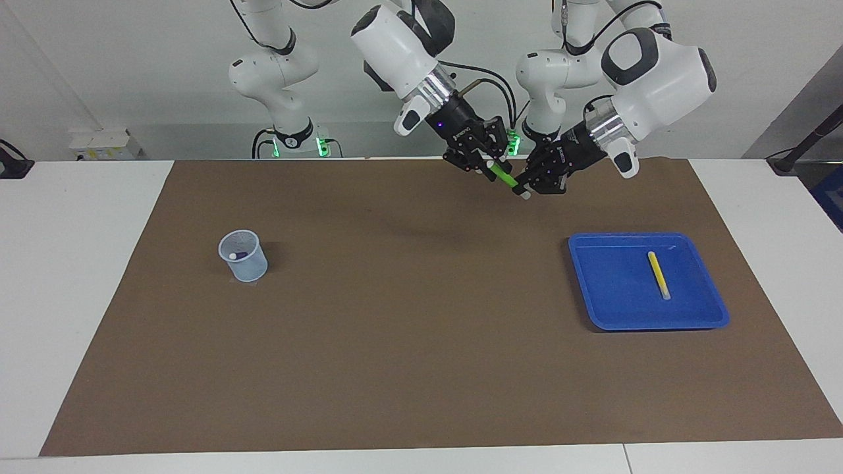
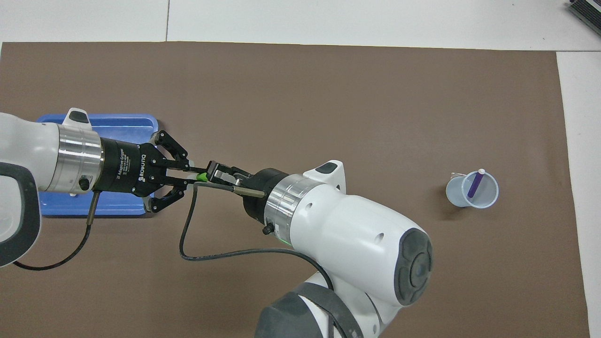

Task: Transfer and insert pens with both arms
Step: 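Close the right gripper on the green pen, open the left gripper, then carry the green pen with the right gripper toward the white cup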

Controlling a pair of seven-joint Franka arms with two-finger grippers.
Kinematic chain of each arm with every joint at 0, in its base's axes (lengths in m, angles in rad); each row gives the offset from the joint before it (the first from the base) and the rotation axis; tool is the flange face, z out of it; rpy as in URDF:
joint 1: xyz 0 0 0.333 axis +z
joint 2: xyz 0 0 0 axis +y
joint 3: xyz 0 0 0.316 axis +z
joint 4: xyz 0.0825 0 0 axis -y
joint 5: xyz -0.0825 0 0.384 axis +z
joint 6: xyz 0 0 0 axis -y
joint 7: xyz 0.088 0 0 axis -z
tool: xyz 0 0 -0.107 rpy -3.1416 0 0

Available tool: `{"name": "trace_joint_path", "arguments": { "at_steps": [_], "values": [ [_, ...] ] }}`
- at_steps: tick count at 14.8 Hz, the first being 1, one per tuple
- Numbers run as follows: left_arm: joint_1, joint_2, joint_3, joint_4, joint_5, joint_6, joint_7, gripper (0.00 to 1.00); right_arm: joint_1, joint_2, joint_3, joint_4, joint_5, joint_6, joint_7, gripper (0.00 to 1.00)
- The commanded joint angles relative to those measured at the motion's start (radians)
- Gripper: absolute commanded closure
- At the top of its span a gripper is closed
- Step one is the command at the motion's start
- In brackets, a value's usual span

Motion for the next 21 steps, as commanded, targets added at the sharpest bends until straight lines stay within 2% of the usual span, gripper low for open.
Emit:
{"name": "trace_joint_path", "arguments": {
  "at_steps": [1,3,7,9,10,14,19,21],
  "values": [
    [-0.015,-0.036,0.010,-0.035,-0.019,0.017,-0.011,1.00,-0.004,0.005,0.003,0.005,-0.013,0.002,0.012,0.89],
    [-0.014,-0.036,0.010,-0.035,-0.019,0.016,-0.011,1.00,-0.006,0.005,0.003,0.005,-0.013,0.002,0.012,1.00],
    [-0.015,-0.037,0.010,-0.035,-0.017,0.019,-0.010,1.00,-0.007,0.005,0.003,0.005,-0.013,0.000,0.013,1.00],
    [-0.015,-0.037,0.010,-0.034,-0.013,0.020,0.004,0.57,-0.009,0.005,0.003,0.005,-0.013,-0.001,0.013,1.00],
    [-0.014,-0.039,0.010,-0.034,-0.013,0.020,0.001,0.46,-0.011,0.005,0.003,0.005,-0.013,-0.003,0.012,1.00],
    [0.000,-0.049,0.012,-0.034,-0.013,0.006,-0.011,0.44,-0.029,0.001,-0.001,-0.011,-0.014,-0.024,-0.009,1.00],
    [0.006,-0.051,0.016,-0.035,0.001,0.008,0.019,0.45,-0.133,-0.021,-0.002,-0.035,-0.014,-0.201,-0.216,1.00],
    [0.024,-0.051,0.016,-0.037,0.077,0.005,0.128,0.45,-0.178,-0.042,-0.002,-0.078,-0.014,-0.239,-0.299,1.00]
  ]
}}
